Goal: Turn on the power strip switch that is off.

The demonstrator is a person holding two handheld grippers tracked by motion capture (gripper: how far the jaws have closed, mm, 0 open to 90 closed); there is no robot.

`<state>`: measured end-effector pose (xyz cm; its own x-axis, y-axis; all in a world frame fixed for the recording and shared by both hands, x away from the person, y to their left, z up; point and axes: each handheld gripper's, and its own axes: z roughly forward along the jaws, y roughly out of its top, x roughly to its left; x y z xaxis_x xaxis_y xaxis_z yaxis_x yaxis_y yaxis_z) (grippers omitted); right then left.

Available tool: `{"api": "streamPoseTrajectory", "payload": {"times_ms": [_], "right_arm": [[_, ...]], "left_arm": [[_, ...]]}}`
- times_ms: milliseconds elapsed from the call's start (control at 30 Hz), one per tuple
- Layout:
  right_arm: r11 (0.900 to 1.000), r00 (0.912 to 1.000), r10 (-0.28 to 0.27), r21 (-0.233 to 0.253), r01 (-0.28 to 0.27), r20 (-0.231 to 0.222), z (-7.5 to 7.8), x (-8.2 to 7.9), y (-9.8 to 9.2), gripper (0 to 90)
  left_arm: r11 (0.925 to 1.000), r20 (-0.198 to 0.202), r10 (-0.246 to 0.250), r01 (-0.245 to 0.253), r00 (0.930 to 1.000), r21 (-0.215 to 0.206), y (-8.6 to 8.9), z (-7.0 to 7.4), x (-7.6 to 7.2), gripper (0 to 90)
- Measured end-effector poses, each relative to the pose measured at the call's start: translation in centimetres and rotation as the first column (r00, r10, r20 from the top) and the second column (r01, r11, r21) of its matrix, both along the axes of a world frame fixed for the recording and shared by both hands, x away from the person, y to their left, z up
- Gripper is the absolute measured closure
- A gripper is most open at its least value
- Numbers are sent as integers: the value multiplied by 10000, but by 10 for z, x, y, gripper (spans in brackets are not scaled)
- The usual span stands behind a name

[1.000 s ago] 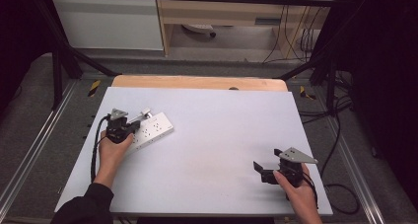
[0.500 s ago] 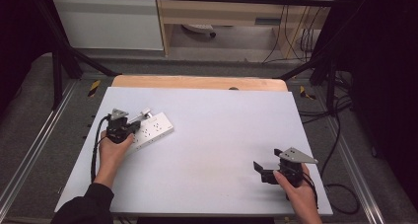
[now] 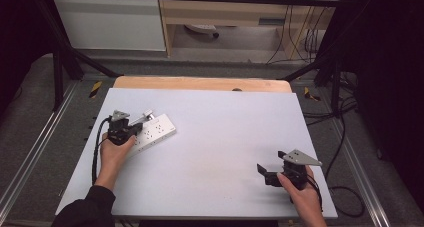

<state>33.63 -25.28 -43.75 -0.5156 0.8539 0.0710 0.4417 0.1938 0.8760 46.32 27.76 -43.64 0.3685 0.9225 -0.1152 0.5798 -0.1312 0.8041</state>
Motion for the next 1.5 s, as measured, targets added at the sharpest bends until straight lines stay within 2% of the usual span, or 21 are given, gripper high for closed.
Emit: {"api": "streamPoseTrajectory", "payload": {"times_ms": [867, 1233, 1300, 1500], "right_arm": [[10000, 10000, 19, -7, -19, -56, 0, 0, 1, 56], [10000, 10000, 34, -21, -35, -85, -1, 0, 1, 55], [10000, 10000, 40, -23, -40, -88, -1, 0, 1, 56], [10000, 9999, 34, -15, -34, -97, -1, 0, 1, 56]], "left_arm": [[9999, -23, -38, 38, 10000, -158, 2, -1, 0, 900], [10000, -117, -17, 17, 9999, -41, 2, -2, 0, 900], [9998, -190, 50, -54, 9998, -205, 4, -2, 0, 900], [9998, -135, -41, 38, 9999, -189, 3, -2, 0, 899]]}}
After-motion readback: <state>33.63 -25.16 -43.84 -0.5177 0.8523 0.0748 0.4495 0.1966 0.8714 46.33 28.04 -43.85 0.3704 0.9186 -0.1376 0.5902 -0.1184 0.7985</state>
